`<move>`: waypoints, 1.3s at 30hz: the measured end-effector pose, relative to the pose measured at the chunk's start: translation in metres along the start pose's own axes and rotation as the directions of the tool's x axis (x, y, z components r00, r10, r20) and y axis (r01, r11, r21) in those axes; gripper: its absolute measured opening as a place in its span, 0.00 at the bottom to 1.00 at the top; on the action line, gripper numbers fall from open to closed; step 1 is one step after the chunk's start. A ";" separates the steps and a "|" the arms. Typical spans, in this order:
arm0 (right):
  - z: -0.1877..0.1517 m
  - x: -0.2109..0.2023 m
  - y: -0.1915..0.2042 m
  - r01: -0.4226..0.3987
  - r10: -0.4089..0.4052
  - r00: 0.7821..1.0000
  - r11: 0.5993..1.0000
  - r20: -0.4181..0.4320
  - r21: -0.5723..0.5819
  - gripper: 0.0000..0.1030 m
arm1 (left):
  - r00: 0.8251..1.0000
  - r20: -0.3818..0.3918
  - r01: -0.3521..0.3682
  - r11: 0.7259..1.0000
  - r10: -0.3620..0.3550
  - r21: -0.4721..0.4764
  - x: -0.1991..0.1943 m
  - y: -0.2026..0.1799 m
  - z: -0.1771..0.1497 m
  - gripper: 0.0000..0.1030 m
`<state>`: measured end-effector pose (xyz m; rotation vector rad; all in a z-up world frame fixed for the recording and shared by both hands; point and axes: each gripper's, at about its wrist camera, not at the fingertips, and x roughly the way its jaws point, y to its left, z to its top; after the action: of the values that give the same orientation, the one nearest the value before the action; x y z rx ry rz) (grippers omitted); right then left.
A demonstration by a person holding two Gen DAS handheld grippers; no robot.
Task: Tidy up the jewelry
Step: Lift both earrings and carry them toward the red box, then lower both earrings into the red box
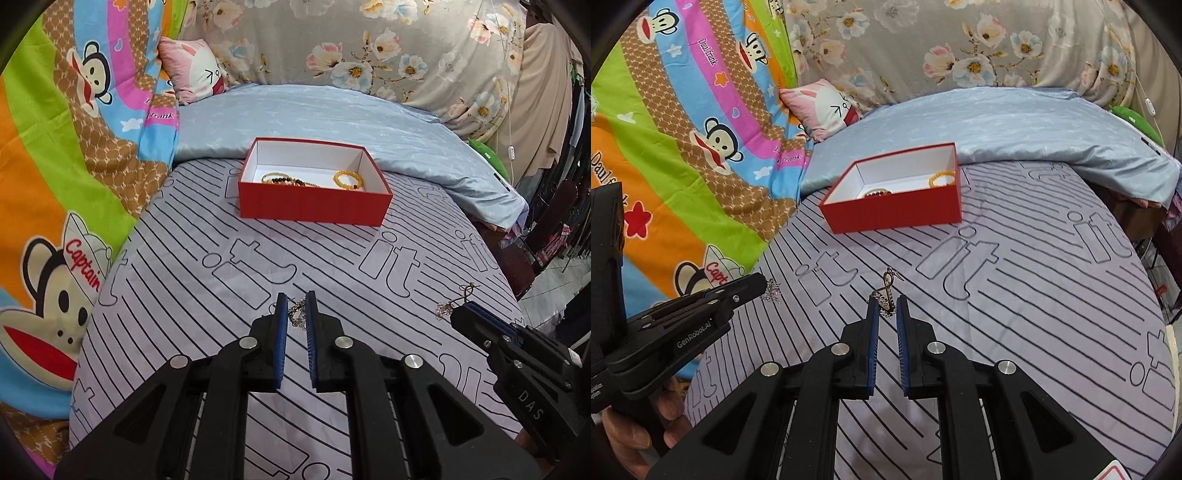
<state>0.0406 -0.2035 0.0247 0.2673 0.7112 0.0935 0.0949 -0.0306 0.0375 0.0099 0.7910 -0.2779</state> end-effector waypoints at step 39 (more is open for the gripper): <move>0.136 0.060 0.006 -0.003 0.011 0.992 0.998 0.129 -0.066 0.09 | 0.989 0.111 -0.107 0.993 0.101 0.051 0.053 -0.011 0.137 0.09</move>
<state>0.1748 -0.2162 0.0869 0.2109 0.5775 0.1049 0.2231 -0.0693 0.0976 0.0885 0.6719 -0.1996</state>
